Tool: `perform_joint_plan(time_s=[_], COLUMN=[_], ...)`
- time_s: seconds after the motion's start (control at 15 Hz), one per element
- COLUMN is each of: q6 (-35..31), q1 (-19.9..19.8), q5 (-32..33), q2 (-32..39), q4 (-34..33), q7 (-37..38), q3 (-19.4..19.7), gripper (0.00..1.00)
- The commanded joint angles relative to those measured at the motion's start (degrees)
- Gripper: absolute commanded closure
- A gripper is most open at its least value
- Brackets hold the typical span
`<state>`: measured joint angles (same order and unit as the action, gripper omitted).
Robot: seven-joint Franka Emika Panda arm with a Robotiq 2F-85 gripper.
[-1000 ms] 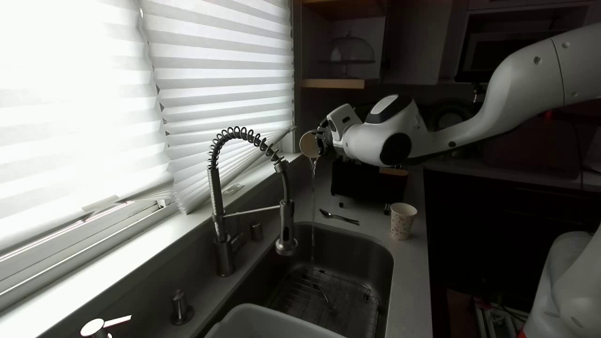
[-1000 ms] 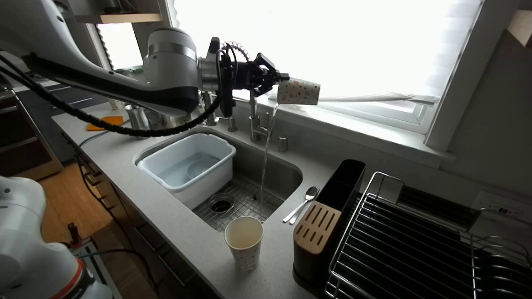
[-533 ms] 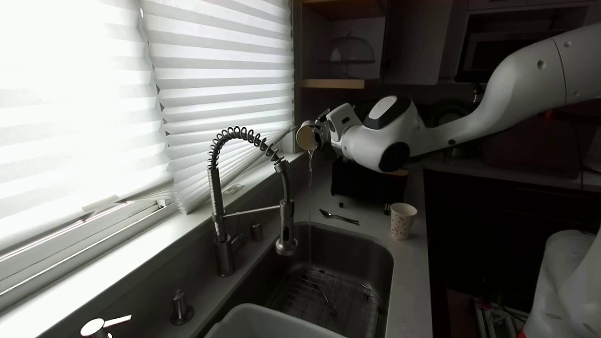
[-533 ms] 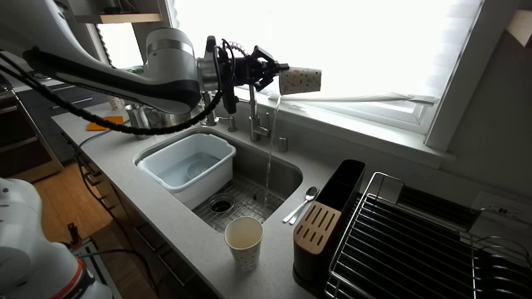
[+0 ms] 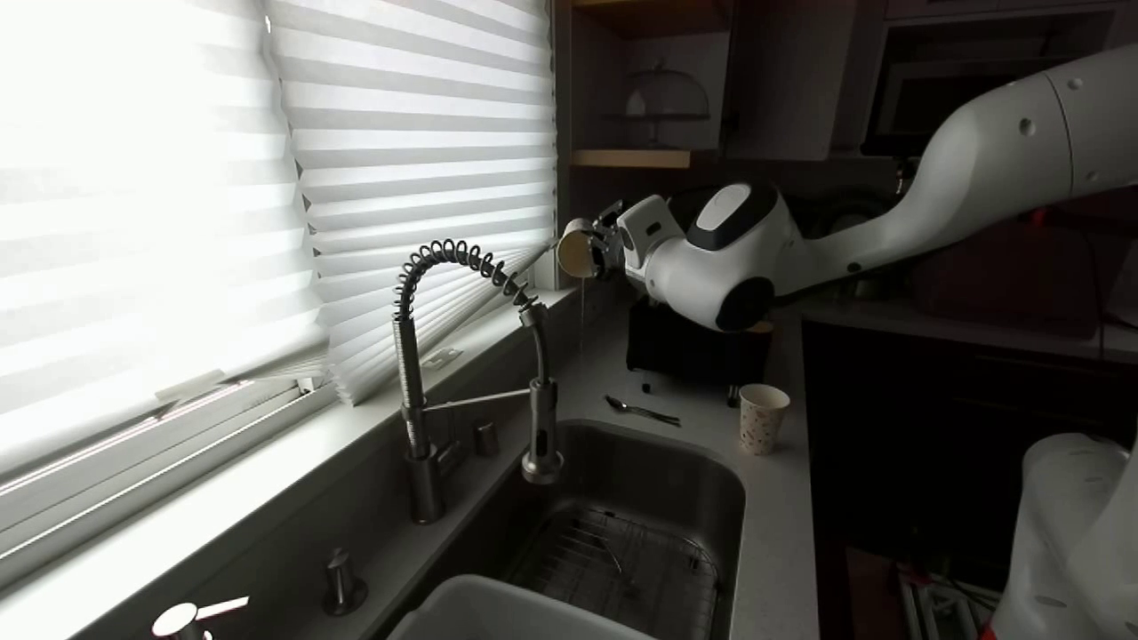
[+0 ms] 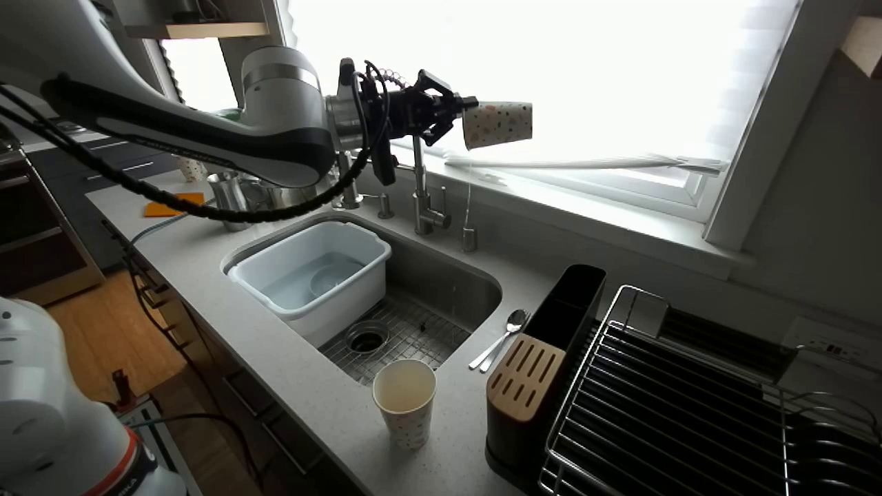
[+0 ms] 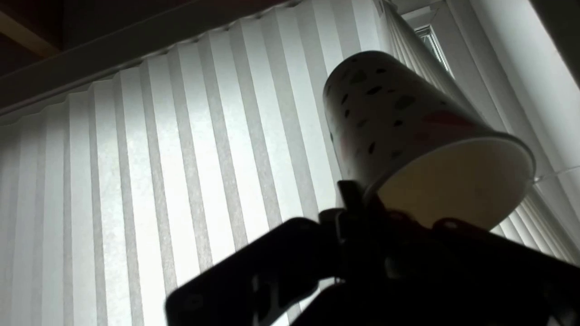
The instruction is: Pour the water out of the two cups into the sink
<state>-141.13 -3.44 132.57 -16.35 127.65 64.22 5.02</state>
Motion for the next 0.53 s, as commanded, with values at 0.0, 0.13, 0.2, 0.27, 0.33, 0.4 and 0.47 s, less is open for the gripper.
perform_joint_plan(time_s=[0.0, 0.13, 0.2, 0.27, 0.33, 0.4, 0.47], q6=[1.0, -0.4, -1.5, -2.1, -3.8, -4.4, -4.7], q1=[1.9, 1.9, 1.8, 1.7, 1.5, 1.3, 1.1], q5=[2.0, -0.9, -4.8, -7.3, -12.3, -15.9, -20.0], q2=[-0.5, -0.2, 0.4, 0.6, 1.0, 1.4, 1.9], q4=[1.1, 1.0, 0.8, 0.9, 0.6, 0.4, 0.2], q7=[1.4, 0.1, -0.9, -1.4, -3.0, -4.1, -5.2], q3=[1.8, 2.3, 2.9, 3.2, 3.8, 4.1, 4.4], gripper=[0.99, 0.99, 0.99, 0.99, 0.99, 0.99, 0.99])
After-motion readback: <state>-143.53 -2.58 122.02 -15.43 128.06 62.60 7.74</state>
